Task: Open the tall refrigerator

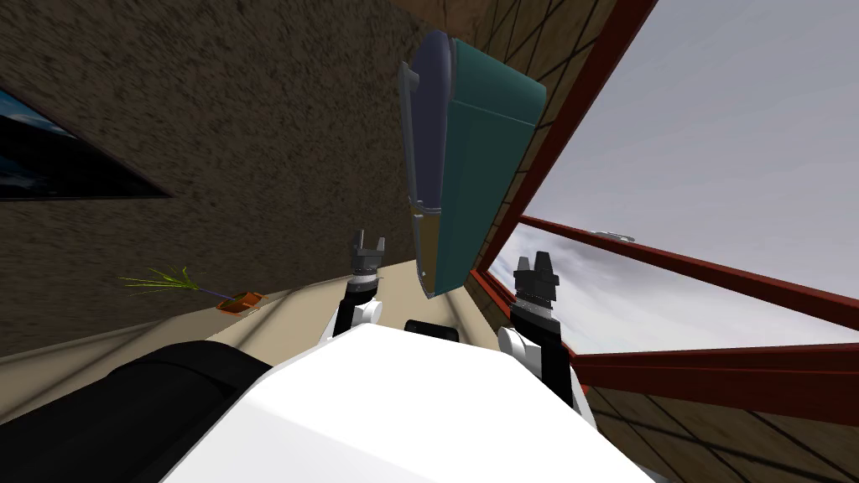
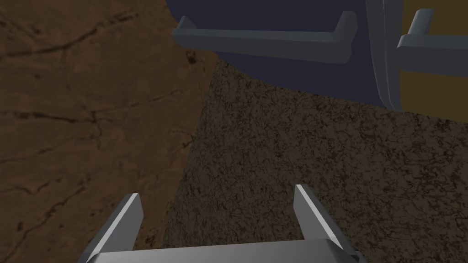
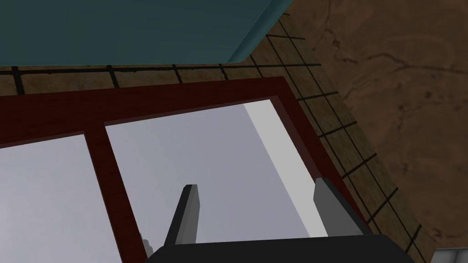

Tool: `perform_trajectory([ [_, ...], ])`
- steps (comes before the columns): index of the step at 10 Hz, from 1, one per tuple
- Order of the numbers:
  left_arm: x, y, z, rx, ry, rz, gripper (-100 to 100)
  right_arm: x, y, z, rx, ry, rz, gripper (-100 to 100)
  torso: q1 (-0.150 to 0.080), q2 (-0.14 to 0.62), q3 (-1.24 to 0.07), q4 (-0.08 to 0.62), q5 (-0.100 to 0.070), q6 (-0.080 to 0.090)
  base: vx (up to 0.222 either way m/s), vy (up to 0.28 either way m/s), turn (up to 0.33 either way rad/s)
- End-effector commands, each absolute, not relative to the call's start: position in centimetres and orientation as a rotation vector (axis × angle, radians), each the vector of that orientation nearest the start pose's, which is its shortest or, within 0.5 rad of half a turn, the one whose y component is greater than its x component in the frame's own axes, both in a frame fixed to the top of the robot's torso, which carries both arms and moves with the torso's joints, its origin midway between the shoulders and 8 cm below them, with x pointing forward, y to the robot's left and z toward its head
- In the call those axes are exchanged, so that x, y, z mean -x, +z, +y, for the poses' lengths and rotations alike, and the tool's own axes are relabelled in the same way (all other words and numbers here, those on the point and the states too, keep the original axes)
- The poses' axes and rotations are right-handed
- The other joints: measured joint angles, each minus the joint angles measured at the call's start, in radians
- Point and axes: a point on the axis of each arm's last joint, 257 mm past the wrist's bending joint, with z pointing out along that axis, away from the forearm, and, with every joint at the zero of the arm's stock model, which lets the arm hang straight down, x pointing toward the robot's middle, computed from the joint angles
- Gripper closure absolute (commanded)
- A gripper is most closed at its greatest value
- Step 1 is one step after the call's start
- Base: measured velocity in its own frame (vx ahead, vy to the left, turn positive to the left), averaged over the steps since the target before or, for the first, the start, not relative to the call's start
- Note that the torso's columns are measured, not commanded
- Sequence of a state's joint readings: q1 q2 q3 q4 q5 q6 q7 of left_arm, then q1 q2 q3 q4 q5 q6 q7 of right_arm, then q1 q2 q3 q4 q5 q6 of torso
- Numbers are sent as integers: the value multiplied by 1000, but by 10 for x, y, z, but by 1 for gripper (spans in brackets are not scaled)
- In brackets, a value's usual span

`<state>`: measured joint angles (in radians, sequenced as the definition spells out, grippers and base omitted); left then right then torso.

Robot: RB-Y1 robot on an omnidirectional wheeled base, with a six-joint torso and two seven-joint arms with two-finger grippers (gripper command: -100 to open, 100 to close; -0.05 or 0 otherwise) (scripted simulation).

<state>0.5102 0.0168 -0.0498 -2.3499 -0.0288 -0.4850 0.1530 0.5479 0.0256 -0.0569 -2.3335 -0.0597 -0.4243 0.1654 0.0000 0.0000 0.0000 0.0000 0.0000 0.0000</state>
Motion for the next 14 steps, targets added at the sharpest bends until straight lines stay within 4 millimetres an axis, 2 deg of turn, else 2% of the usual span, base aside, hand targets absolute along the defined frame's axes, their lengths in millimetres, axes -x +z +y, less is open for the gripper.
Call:
perform_trajectory([
  [1, -334, 48, 256, 655, -1485, 574, 0, -336, 20, -313, -692, 1098, 644, 0, 0, 40, -82, 41, 0, 0, 0, 0, 0],
  [9, -334, 49, 256, 655, -1485, 574, 0, -336, 20, -313, -691, 1098, 643, 0, 0, 618, -1234, 617, 0, 0, 0, 0, 0],
  [10, -337, 49, 253, 634, -1481, 606, -100, -336, 20, -313, -691, 1098, 643, 0, 0, 691, -1382, 691, 0, 0, 11, -6, 18],
  [11, -340, 49, 251, 621, -1476, 627, -100, -336, 19, -313, -692, 1098, 644, 0, 0, 725, -1451, 724, 0, 0, 19, -16, 27],
  [14, -354, 55, 248, 587, -1446, 676, -100, -336, 19, -313, -692, 1098, 644, 0, -1, 737, -1477, 737, 0, 0, 36, -34, 36],
])
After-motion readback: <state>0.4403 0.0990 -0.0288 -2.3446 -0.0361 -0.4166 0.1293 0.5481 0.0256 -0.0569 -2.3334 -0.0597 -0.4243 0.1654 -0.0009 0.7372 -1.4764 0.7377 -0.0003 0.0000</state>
